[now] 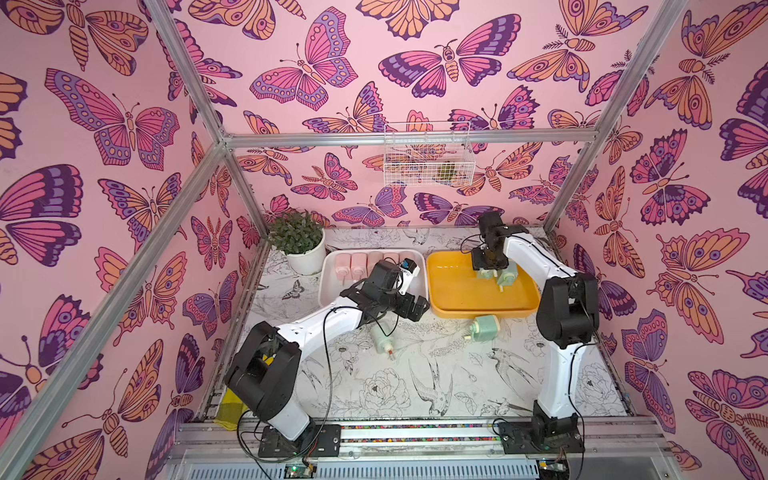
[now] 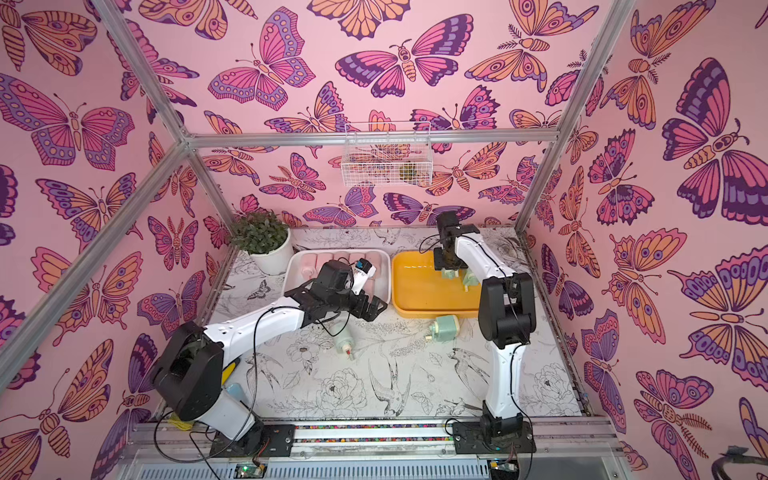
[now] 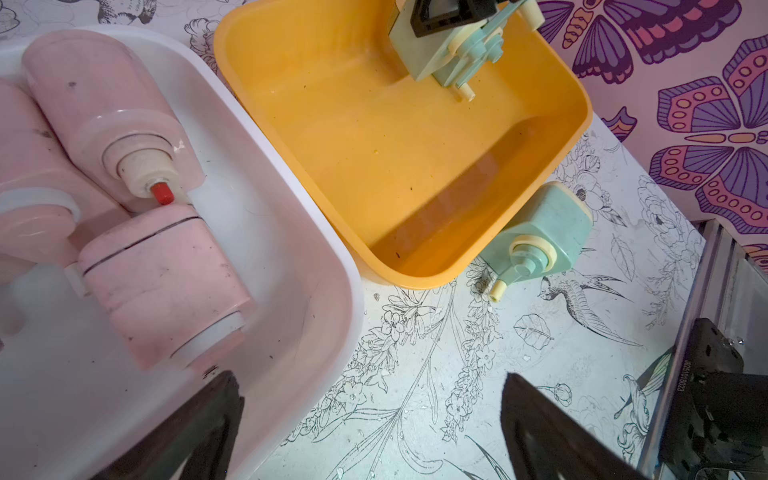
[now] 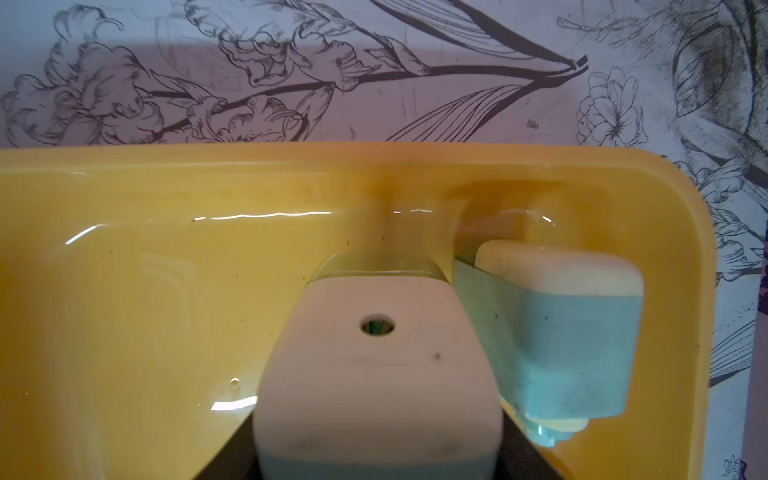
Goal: Place the pencil sharpeners by color into the storage box
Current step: Place the pencil sharpener in the storage box.
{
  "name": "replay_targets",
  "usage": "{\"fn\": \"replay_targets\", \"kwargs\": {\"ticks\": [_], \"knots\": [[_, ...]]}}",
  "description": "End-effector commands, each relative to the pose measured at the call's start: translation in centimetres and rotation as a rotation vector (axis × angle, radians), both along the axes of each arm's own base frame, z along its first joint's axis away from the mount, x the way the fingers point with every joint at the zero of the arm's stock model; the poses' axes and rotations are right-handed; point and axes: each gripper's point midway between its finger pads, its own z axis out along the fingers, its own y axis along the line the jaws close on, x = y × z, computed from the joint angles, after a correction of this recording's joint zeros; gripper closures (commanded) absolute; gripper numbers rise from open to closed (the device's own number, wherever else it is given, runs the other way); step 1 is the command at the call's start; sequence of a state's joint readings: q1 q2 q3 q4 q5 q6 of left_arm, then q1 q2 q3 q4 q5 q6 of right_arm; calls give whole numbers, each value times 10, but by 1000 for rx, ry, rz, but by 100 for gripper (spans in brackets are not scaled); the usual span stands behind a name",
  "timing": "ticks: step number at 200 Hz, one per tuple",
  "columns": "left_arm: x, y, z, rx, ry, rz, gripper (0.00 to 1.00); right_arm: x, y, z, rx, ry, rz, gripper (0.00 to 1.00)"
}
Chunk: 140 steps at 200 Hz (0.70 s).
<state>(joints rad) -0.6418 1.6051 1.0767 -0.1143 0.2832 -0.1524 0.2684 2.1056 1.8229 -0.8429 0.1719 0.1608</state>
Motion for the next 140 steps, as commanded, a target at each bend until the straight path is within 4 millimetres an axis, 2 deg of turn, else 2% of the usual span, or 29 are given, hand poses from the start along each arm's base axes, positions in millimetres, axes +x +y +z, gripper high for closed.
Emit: {"fn": "replay_targets", "kwargs": {"ticks": [1,29,76,140], "knots": [[1,0,-4,27,5,-8,0,2,-5,5,-27,18,-41,89],[1,-2,-3,23,14,-9,0,7,-12,-4,-72,54,-72,75],[1,0,0,27,6,-7,0,17,-10,-5,-67,37,-77,70],[2,2,0,32,2,7,0,15,-14,-18,-105,84,-70,68]]}}
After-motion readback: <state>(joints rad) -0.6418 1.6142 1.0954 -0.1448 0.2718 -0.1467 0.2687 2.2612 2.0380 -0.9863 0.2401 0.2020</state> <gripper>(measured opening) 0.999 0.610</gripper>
